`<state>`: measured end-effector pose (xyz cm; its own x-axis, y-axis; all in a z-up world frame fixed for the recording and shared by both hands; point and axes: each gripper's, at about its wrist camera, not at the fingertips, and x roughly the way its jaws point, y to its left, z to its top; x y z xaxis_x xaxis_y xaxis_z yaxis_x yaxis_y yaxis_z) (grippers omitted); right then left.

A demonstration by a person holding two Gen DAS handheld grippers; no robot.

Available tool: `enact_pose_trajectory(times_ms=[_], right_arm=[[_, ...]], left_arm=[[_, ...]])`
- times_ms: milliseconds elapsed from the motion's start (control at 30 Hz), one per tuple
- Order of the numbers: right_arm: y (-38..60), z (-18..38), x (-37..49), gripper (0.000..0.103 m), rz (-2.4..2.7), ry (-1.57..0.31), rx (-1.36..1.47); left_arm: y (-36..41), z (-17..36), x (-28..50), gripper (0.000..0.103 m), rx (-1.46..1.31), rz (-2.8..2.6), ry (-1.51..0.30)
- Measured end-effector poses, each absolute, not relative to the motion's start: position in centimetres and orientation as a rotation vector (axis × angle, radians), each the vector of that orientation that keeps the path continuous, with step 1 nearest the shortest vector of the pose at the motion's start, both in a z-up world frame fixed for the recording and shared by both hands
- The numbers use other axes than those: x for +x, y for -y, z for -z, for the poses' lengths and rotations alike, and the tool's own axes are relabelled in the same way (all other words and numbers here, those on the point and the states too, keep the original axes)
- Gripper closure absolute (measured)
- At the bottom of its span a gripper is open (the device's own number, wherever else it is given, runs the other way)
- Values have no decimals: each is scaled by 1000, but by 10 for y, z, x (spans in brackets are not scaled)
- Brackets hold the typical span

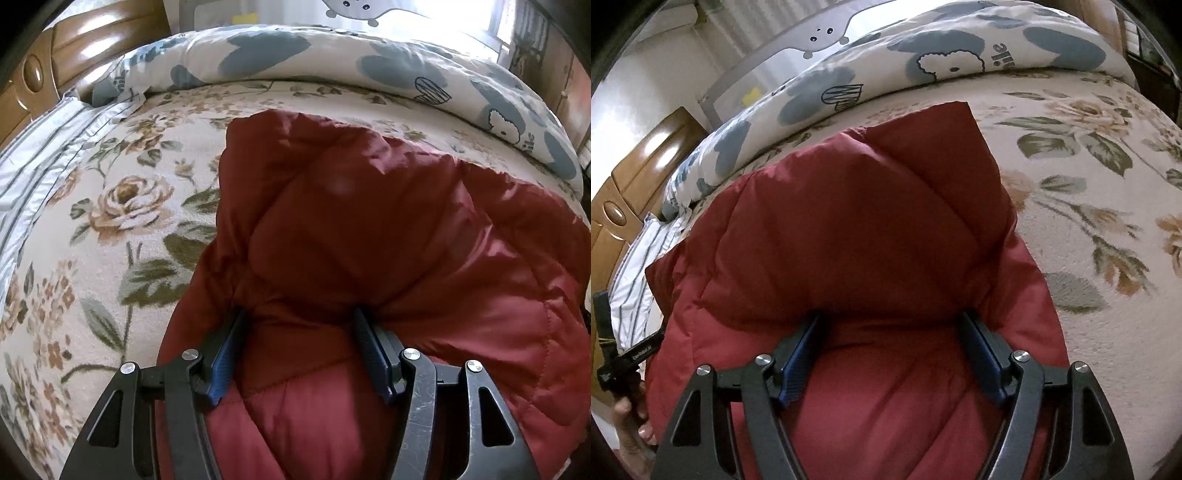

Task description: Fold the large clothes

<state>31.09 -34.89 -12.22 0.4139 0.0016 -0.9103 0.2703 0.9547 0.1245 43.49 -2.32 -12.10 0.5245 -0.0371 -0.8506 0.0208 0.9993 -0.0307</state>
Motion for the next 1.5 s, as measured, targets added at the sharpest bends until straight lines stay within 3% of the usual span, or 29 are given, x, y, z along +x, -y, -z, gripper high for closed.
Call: enact_pose_trajectory(times_ms=[400, 600, 733, 867, 1200, 1367, 1500], right_arm=[[348, 90, 298, 26, 168, -1109, 296], [352, 69, 270, 26, 139, -1088, 294], [360, 60, 257, 25, 147, -1083, 300], [372, 58, 247, 21, 157, -1084, 324], [403, 73, 233, 21, 174, -1104, 449], [405, 88, 239, 19, 133, -1125, 507], [401, 107, 245, 11, 83, -1160, 559]], left_arm=[[-4, 83, 389, 43, -96, 113, -947], [-34, 70, 354, 31, -159, 130, -901], [-52, 70, 345, 28, -214, 132, -895], [-70, 81, 345, 28, -299, 147, -931], [-87, 108, 361, 28, -426, 184, -997], [-90, 123, 374, 24, -480, 205, -1030], [-86, 137, 388, 16, -520, 234, -1063]])
